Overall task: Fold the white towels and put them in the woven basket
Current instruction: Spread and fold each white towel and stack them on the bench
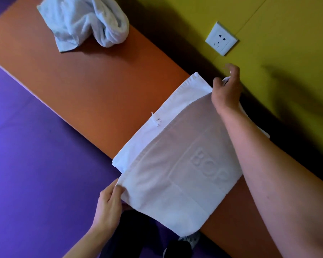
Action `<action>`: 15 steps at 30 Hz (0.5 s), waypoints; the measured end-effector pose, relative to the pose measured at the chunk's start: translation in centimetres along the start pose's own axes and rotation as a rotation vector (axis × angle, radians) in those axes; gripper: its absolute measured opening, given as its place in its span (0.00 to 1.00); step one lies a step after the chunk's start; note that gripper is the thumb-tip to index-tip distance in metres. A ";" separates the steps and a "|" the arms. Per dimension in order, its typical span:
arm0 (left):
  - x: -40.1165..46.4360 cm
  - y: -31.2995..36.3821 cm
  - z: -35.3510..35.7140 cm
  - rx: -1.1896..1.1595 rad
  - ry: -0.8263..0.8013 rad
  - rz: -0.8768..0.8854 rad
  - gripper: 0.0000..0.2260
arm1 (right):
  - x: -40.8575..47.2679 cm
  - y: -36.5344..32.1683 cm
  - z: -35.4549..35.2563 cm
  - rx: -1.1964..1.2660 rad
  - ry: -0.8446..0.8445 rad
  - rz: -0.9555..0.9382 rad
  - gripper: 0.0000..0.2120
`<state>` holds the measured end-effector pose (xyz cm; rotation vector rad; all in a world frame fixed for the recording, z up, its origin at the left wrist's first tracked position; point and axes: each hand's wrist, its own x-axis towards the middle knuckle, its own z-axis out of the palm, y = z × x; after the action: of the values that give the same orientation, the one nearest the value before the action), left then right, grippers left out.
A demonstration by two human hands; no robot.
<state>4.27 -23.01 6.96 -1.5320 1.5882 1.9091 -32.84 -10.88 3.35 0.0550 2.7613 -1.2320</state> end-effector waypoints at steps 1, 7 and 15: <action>0.1 0.2 -0.4 -0.003 0.020 0.011 0.21 | 0.4 -0.7 0.0 0.022 0.032 -0.026 0.22; 5.5 -1.8 -3.5 0.274 0.087 -0.034 0.14 | 1.3 -2.6 3.3 -0.050 -0.172 -0.021 0.29; 13.1 -1.6 -4.3 0.887 -0.018 -0.163 0.11 | -8.7 4.0 3.0 -0.089 -0.180 0.193 0.30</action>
<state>2.15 -31.34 -3.89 -1.1713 1.8470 0.8918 -23.57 -10.26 -0.53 0.1881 2.5816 -1.0131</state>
